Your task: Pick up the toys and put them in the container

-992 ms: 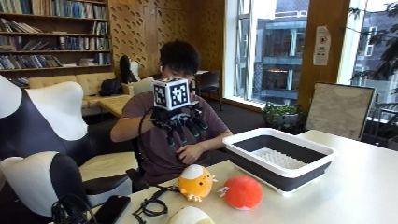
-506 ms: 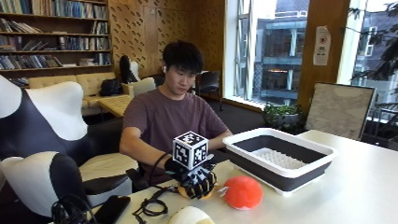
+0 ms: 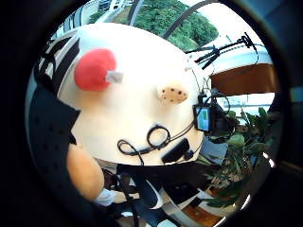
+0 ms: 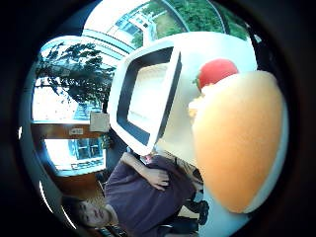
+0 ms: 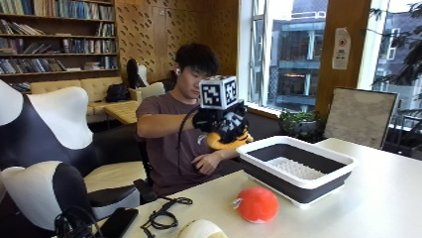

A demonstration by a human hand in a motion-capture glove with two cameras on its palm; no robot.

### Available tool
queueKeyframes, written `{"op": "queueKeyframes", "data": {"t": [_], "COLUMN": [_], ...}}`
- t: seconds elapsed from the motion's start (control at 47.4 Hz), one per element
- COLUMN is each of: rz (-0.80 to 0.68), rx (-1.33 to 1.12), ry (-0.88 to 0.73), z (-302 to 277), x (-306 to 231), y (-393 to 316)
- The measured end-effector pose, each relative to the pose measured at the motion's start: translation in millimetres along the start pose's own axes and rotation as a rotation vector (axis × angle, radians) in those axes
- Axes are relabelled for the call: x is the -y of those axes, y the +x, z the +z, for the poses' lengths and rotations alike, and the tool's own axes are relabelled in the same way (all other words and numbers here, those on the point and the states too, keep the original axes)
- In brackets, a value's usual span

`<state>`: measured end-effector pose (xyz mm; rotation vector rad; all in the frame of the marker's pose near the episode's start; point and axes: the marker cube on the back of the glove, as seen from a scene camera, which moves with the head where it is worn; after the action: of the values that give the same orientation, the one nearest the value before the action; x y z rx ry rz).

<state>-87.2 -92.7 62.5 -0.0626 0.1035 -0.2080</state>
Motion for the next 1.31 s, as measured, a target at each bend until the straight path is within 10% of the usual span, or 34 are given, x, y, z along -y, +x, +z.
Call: {"op": "queueKeyframes", "data": {"t": [0.506,1.308], "rz": [-0.137,0.176], "rx": [-0.046,-0.041], "ry": [0.02,-0.095], "z": [-38,15], "x": [57,37], "y": [-157,38]}}
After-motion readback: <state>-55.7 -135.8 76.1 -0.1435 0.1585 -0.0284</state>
